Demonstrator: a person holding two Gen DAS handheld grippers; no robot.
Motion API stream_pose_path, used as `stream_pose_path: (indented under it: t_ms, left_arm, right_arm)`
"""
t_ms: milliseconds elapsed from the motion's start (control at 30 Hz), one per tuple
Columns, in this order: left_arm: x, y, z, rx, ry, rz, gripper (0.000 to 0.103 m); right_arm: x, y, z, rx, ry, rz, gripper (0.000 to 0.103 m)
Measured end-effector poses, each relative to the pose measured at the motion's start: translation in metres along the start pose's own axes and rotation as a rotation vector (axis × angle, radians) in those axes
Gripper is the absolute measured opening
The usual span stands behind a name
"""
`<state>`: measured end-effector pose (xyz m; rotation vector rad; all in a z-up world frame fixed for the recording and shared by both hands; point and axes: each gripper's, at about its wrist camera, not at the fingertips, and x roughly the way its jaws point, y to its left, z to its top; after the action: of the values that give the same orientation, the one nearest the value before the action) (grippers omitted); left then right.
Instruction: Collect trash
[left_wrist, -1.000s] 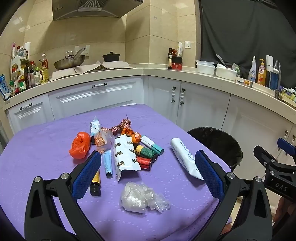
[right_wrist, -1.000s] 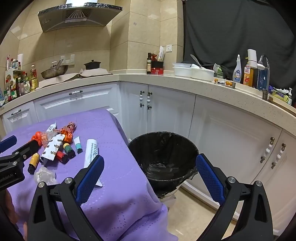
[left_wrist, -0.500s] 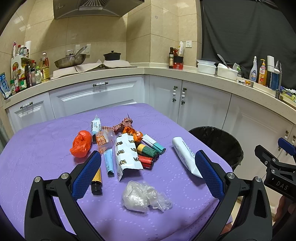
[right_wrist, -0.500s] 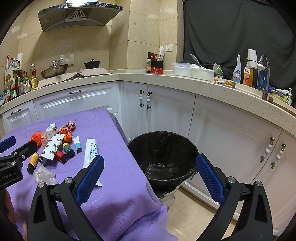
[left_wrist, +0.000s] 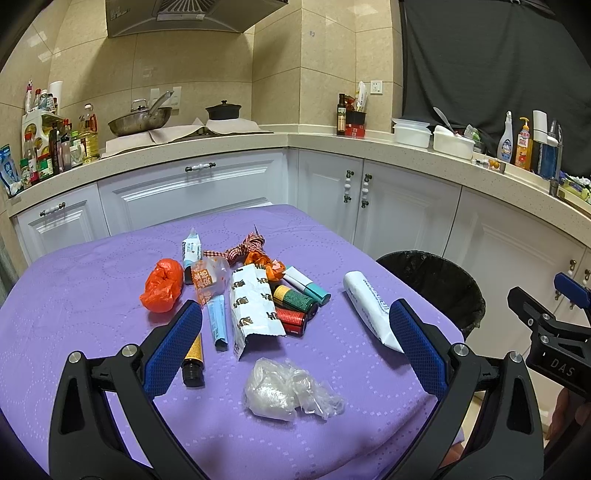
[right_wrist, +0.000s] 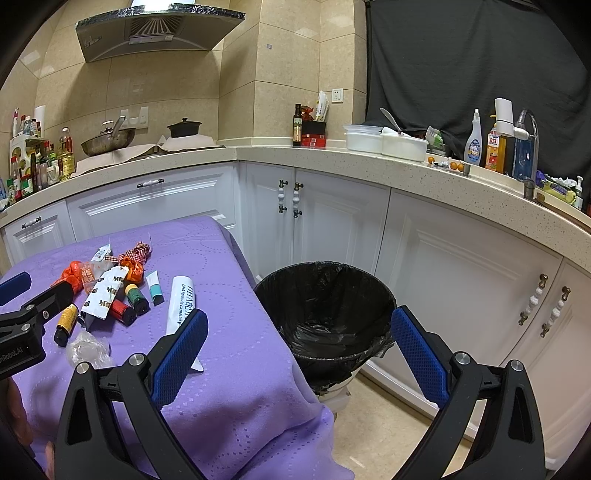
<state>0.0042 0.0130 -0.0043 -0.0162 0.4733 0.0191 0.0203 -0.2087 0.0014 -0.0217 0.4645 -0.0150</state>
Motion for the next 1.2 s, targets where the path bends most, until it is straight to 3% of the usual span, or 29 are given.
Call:
stream_pose_path:
  t_ms: [1200]
  left_arm:
    - [-0.0007,0.0005,-0.0003,-0.002,0.003,0.001,0.099]
  right_arm:
    - [0.0015,-0.0035,0.0013,-0.002,0.002,0.0,0.097]
